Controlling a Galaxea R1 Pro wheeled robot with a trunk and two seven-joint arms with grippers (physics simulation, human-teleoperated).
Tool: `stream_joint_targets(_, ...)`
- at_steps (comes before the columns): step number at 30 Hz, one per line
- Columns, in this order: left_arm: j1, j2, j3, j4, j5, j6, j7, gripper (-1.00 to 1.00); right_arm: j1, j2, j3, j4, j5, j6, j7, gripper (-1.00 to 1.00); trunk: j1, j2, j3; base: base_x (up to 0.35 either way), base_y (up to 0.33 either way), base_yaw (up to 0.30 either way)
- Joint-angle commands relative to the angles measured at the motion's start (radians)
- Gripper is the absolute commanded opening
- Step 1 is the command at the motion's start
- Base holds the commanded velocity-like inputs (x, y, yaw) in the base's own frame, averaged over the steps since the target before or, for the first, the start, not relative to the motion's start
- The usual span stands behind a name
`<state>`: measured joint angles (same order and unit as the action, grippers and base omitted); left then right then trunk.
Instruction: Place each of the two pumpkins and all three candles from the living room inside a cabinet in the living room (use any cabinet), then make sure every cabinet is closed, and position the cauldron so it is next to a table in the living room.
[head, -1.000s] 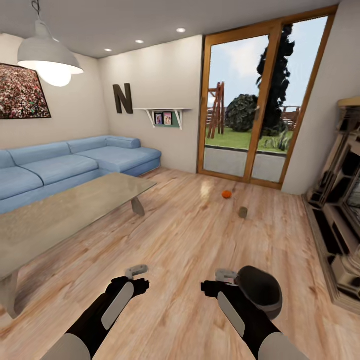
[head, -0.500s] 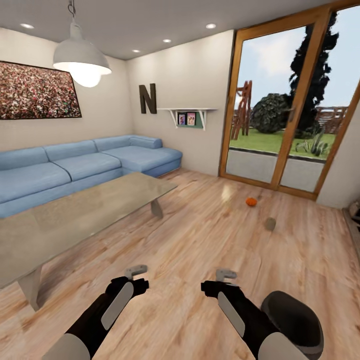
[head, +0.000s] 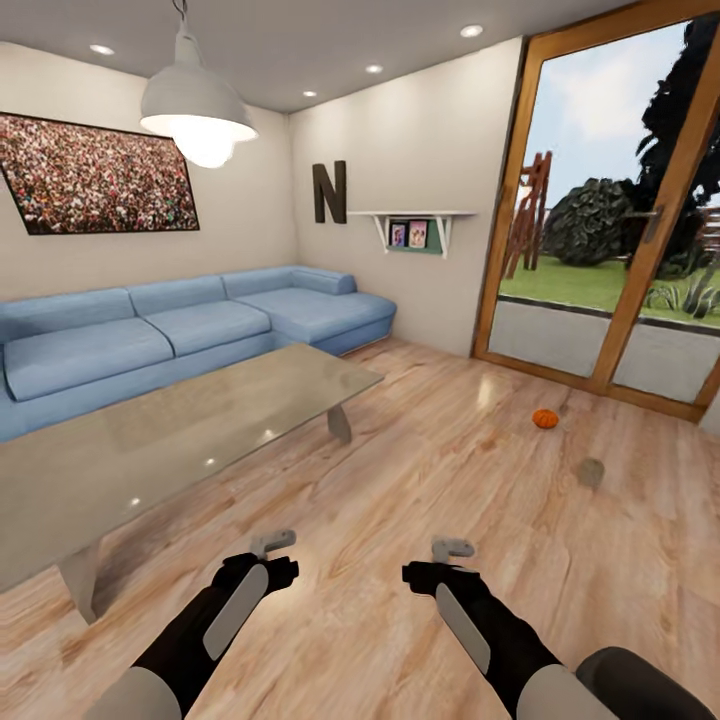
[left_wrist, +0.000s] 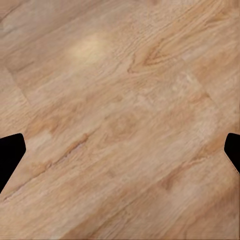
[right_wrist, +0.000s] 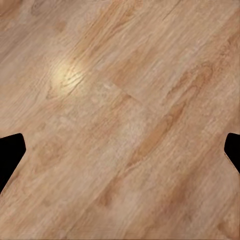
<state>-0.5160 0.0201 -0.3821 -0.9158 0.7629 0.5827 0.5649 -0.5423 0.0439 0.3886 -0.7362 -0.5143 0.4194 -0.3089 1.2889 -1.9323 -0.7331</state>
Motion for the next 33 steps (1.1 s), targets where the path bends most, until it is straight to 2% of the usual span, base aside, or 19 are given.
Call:
stream_joint_targets(1,-0.001,0.001,-0.004,-0.002,0.011,0.0,0.01,1.0,-0.001,-0.001,0.004,-0.002,-0.01,0.002,-0.01,1.0,0.001,0.0,-0.002,0.337,-0.115,0.04)
stream_joint_targets(10,-0.001,0.002,-0.004,-0.002,0.011,0.0,0.01,1.0,-0.001,-0.002,0.003,-0.002,-0.02,0.002,-0.009,1.0,0.001,0.0,-0.004,0.339,-0.061,-0.009)
stream_joint_targets(18,-0.001,0.004,-0.004,-0.002,0.014,0.0,0.01,1.0,-0.001,-0.003,0.001,-0.002,-0.022,0.002,-0.008,1.0,0.001,0.0,-0.01,0.338,0.016,-0.216)
stream_joint_targets(33,-0.001,0.003,-0.004,-0.002,0.015,0.0,0.01,1.0,-0.001,-0.003,0.0,-0.002,-0.023,0.001,-0.007,1.0,0.001,0.0,-0.022,0.29,0.167,-0.239)
